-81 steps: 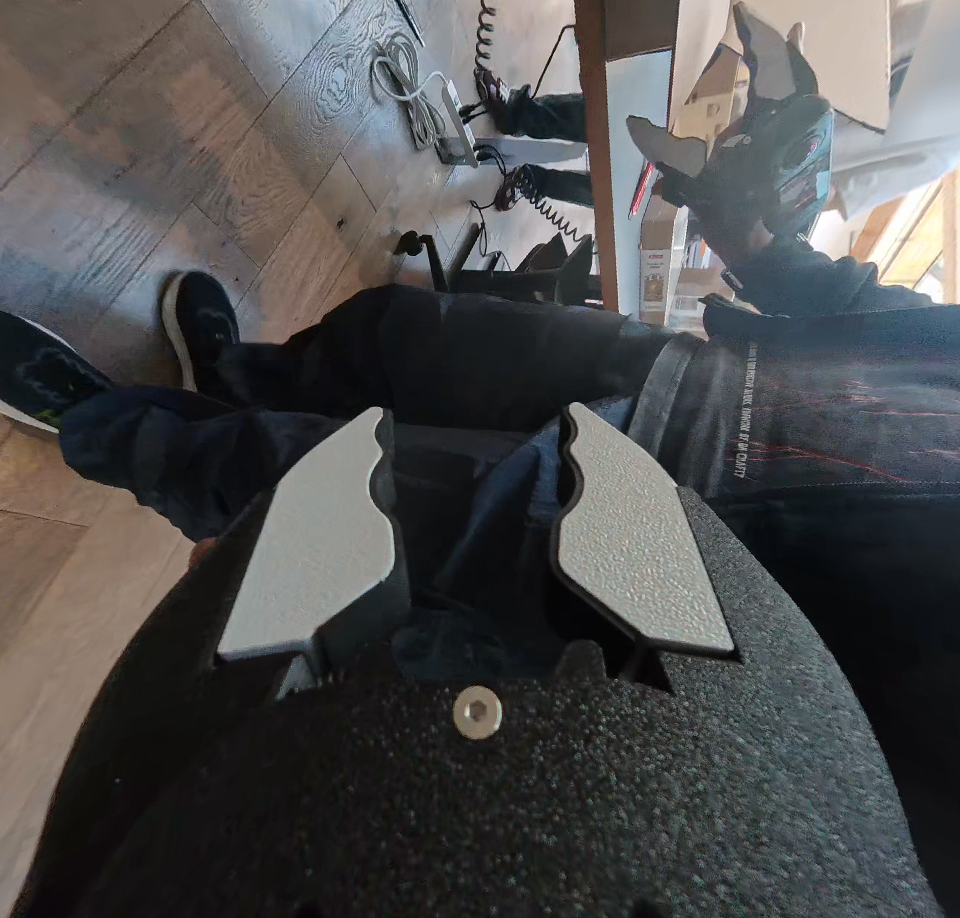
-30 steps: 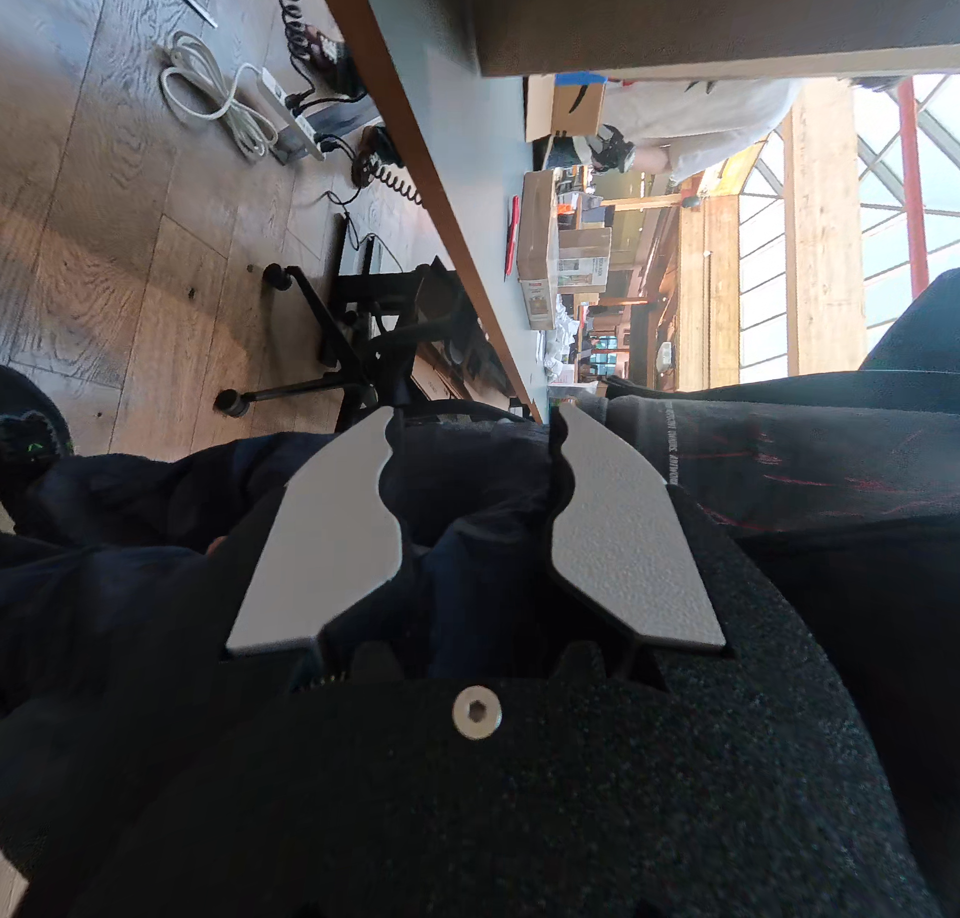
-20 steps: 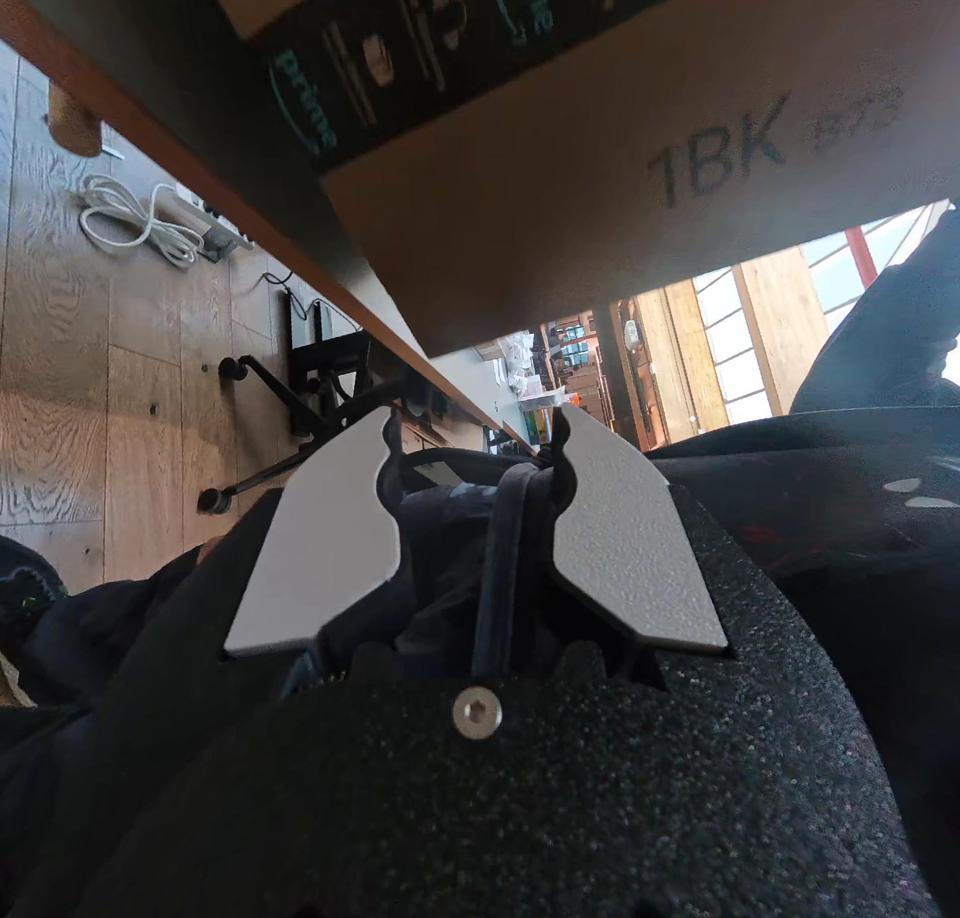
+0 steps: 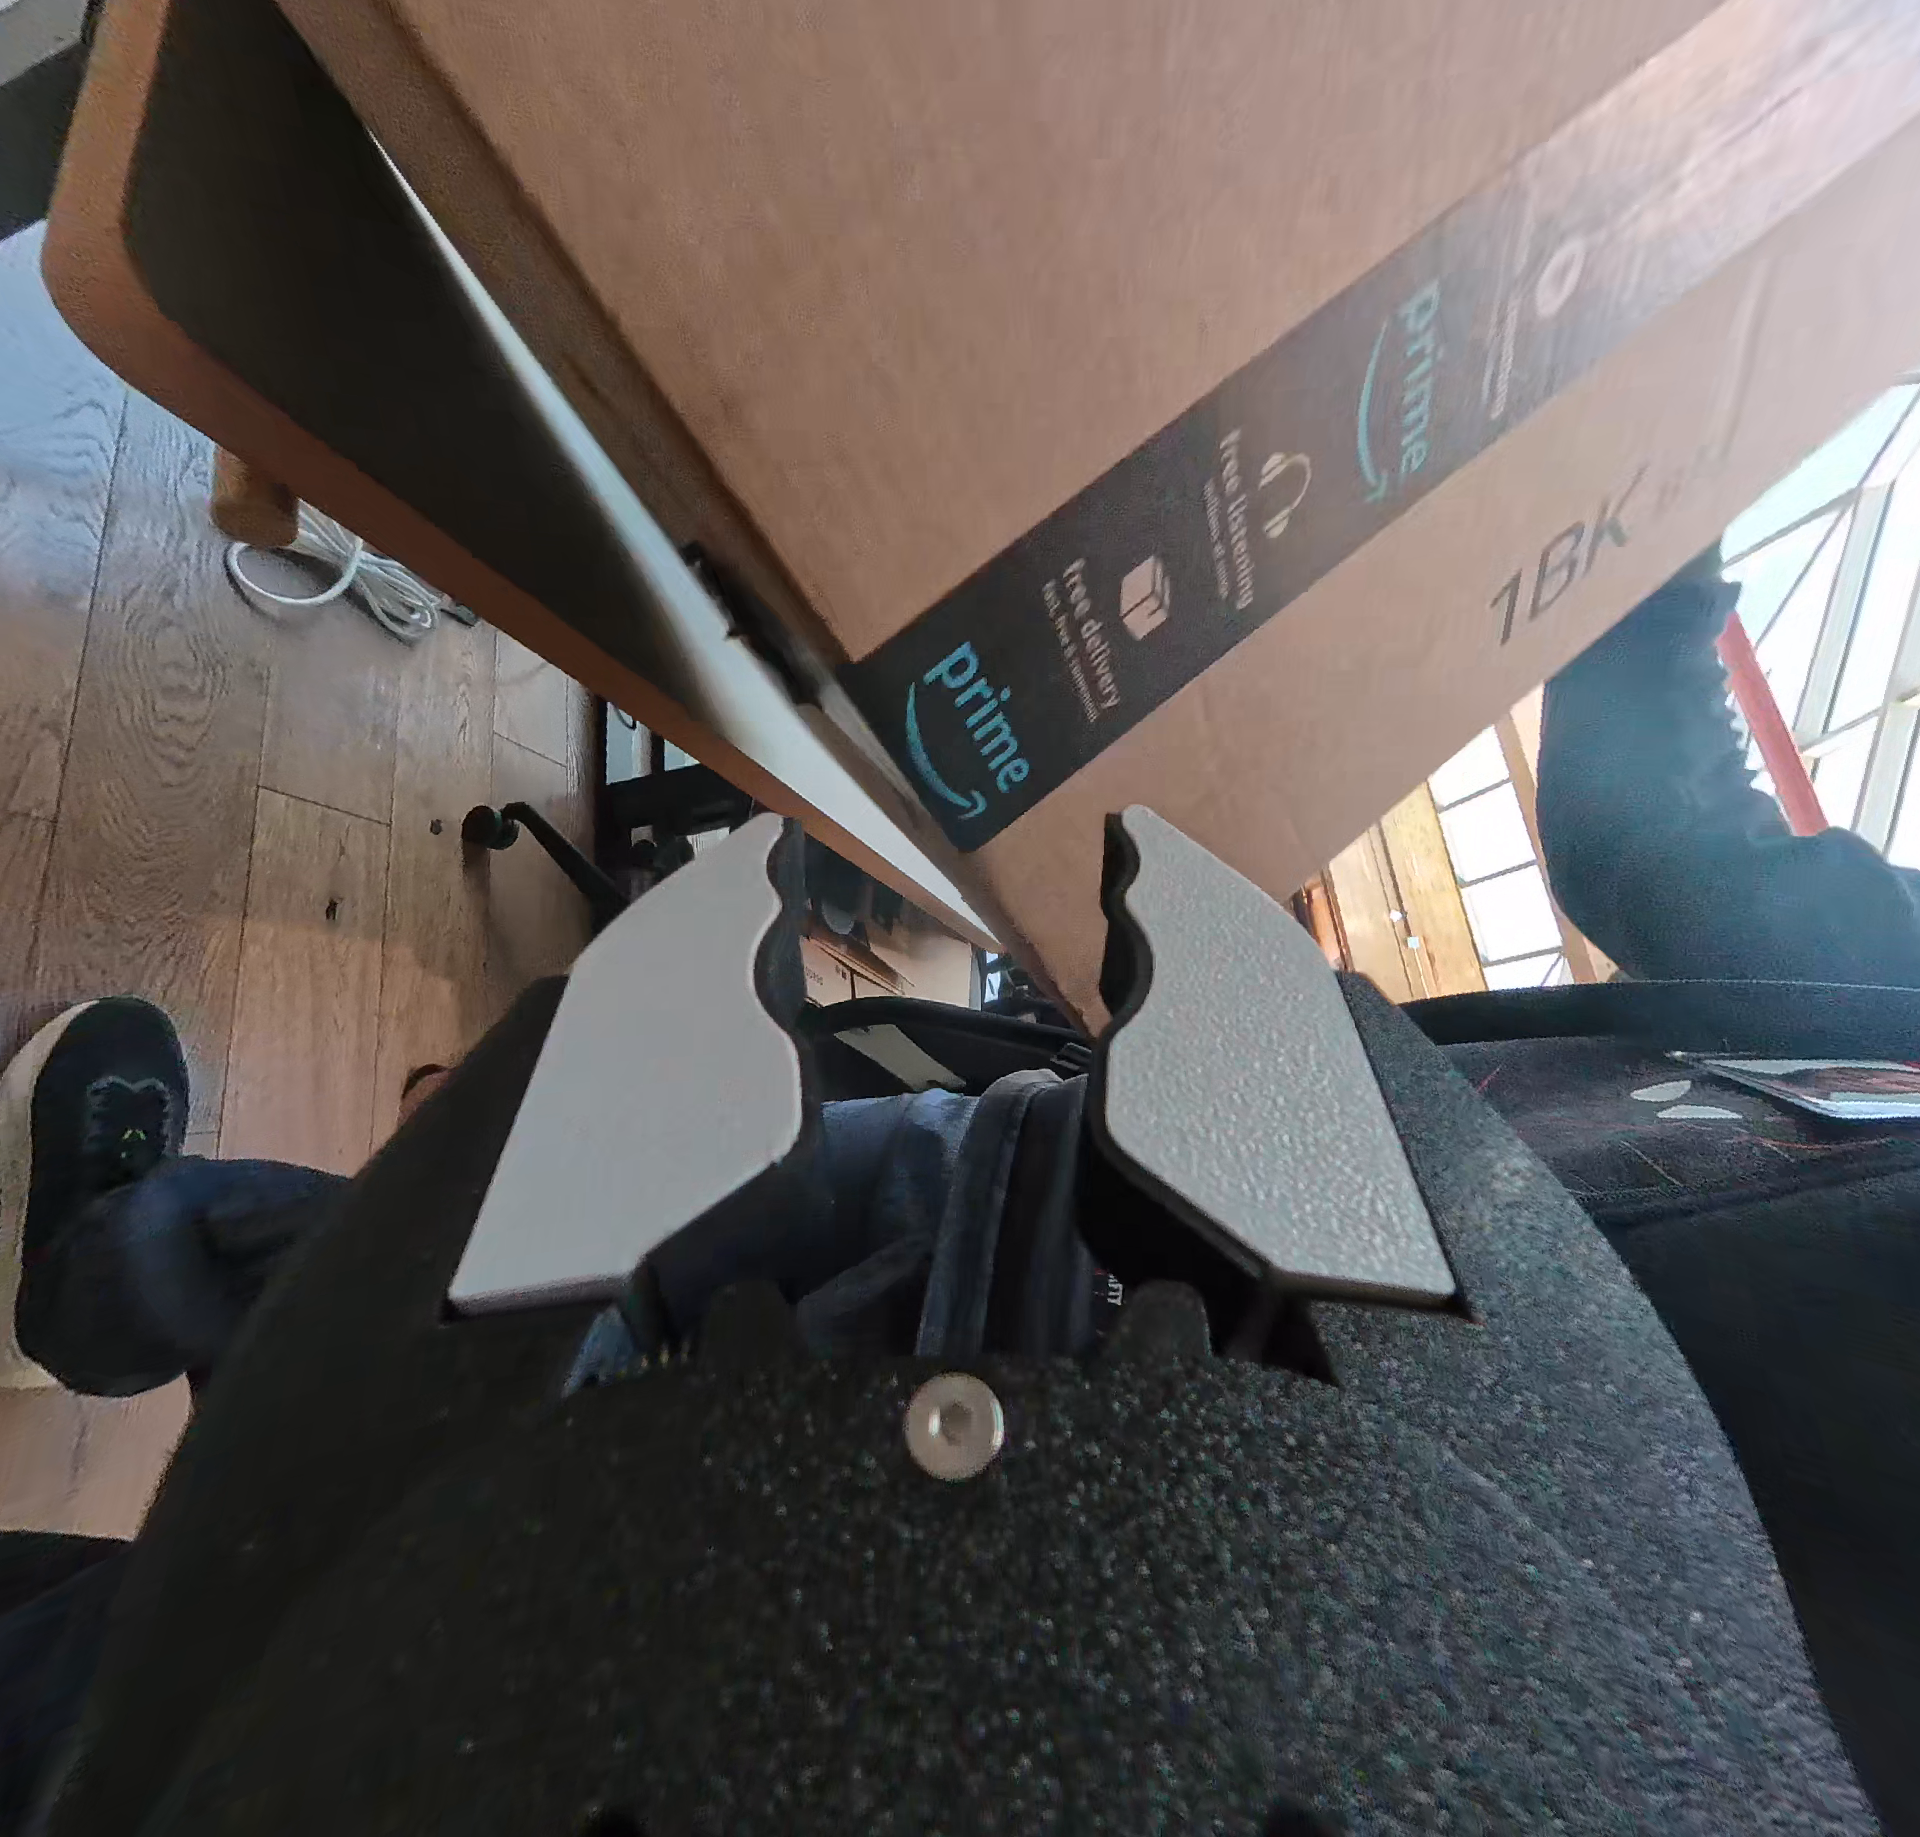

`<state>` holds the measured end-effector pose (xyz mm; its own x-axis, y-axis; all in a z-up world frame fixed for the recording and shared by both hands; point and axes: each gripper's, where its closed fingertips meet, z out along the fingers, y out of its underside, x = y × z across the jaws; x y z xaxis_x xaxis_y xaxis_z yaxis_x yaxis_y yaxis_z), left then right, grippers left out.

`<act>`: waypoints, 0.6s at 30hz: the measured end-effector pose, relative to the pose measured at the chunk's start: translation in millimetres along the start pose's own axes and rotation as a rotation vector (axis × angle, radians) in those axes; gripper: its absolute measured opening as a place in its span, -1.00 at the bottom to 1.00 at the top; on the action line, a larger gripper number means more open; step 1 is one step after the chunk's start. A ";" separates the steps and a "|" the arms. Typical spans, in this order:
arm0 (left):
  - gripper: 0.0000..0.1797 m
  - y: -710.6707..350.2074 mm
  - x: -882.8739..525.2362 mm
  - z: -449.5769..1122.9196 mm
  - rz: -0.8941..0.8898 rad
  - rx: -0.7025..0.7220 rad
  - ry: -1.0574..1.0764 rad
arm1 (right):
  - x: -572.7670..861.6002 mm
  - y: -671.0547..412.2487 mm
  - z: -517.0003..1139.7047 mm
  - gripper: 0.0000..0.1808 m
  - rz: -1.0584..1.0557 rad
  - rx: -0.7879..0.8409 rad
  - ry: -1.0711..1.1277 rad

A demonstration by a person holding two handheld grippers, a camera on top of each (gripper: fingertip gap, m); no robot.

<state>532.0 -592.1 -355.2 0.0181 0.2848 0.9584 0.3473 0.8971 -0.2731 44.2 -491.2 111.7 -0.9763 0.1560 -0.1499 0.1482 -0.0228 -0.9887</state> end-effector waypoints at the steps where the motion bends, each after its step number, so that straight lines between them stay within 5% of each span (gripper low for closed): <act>1: -0.39 1.3 0.3 8.8 -0.003 -0.013 -0.003 | 34.4 18.2 5.3 -0.87 0.083 0.014 0.016; 4: -0.39 2.4 4.8 36.4 -0.005 -0.033 -0.016 | 122.2 62.2 10.1 -0.84 0.317 0.027 0.029; 9: -0.39 3.0 15.2 78.8 -0.019 -0.051 -0.040 | 247.8 113.9 4.0 -0.82 0.401 -0.027 0.247; 18: -0.39 -3.6 21.0 128.8 -0.023 -0.088 -0.106 | 362.1 267.6 -11.6 -0.93 0.536 -0.373 0.479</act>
<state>410.3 -545.9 -344.8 -0.0882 0.3023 0.9491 0.4276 0.8721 -0.2380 -267.8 -429.4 -207.2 -0.5968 0.6253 -0.5028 0.7020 0.1034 -0.7046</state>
